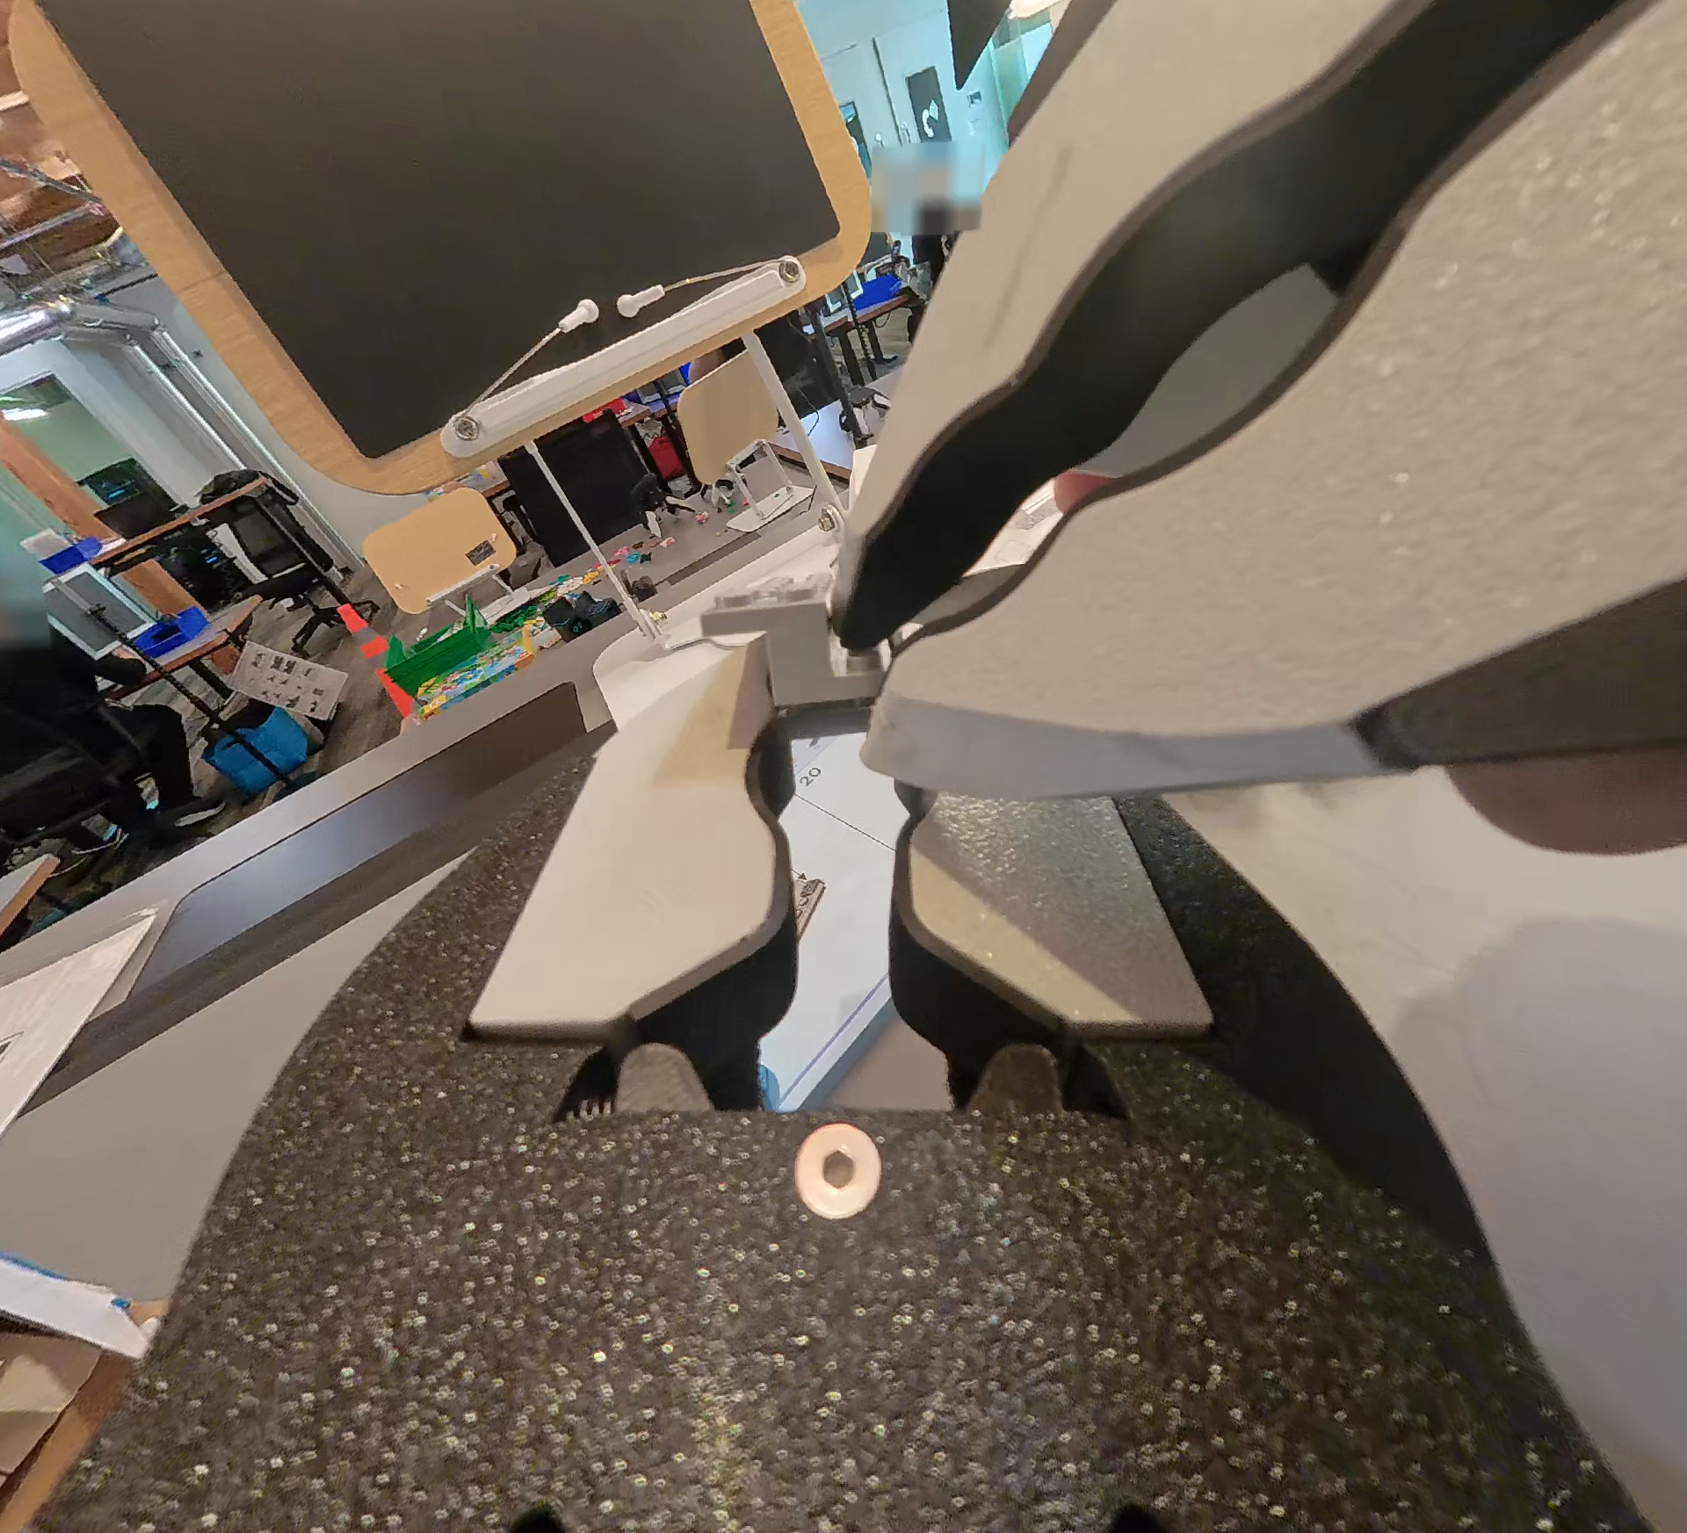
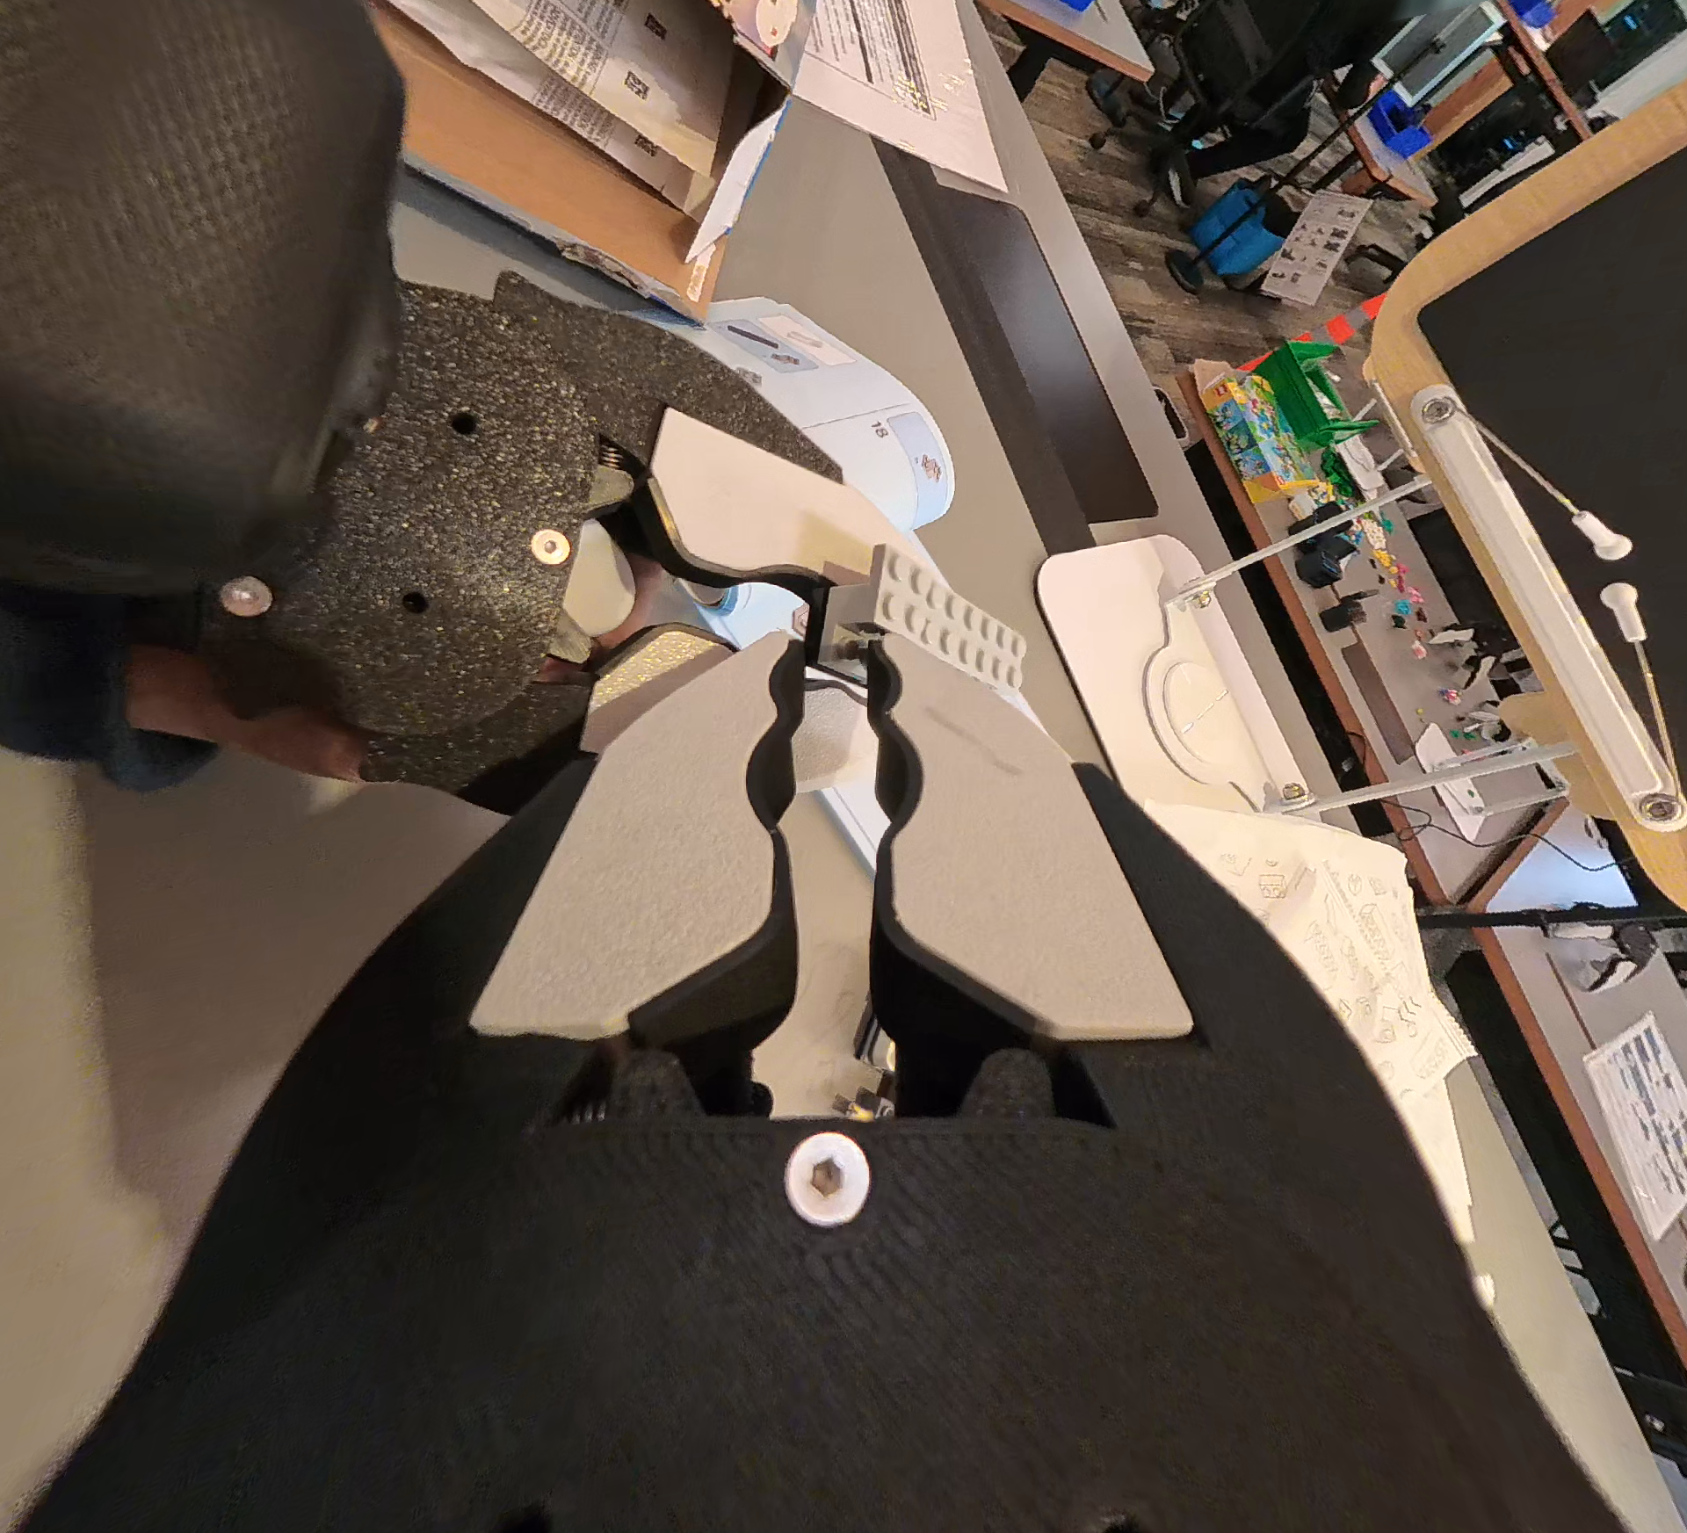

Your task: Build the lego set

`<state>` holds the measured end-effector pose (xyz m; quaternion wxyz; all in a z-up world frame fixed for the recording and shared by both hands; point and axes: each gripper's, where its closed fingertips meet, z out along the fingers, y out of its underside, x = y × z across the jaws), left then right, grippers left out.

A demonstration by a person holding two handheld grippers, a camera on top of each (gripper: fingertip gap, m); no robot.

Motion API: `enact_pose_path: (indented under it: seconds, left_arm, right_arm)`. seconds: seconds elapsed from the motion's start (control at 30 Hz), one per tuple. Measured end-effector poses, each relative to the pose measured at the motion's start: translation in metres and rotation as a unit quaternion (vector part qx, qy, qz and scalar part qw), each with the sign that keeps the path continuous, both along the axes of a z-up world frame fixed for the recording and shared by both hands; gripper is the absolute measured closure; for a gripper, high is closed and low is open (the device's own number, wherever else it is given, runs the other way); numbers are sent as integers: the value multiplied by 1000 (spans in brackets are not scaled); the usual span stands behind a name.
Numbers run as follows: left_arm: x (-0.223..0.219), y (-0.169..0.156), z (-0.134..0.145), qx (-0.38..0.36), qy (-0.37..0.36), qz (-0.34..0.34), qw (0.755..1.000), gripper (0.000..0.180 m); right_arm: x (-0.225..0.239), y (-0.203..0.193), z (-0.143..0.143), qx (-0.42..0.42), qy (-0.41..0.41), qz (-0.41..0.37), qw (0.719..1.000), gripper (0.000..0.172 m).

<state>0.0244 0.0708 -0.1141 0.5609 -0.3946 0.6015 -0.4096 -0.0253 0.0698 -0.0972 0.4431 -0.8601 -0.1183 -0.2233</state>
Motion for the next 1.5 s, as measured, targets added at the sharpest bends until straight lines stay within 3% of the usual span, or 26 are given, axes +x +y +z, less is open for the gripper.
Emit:
enact_pose_path:
  seconds: [0.77,1.0,1.1,1.3,1.4,1.5]
  left_arm:
    - [-1,-11,-3,33,2,-18,999,162]
    - [-2,-11,5,-52,-11,-60,997,163]
    - [-2,-8,6,-108,-6,-90,990,162]
    - [-8,-9,17,-247,-2,-207,947,163]
    - [-19,-21,26,-323,12,-317,892,163]
    - [-27,-26,31,-381,26,-381,842,163]
  right_arm:
    - [-2,-11,-4,-40,-12,31,999,160]
    - [-5,-6,4,-5,-27,36,999,158]
    - [1,-11,9,1,-30,36,999,146]
    - [21,-24,23,47,-46,45,997,138]
    - [31,-26,23,79,-93,51,991,130]
    - [29,-25,20,113,-160,61,979,120]
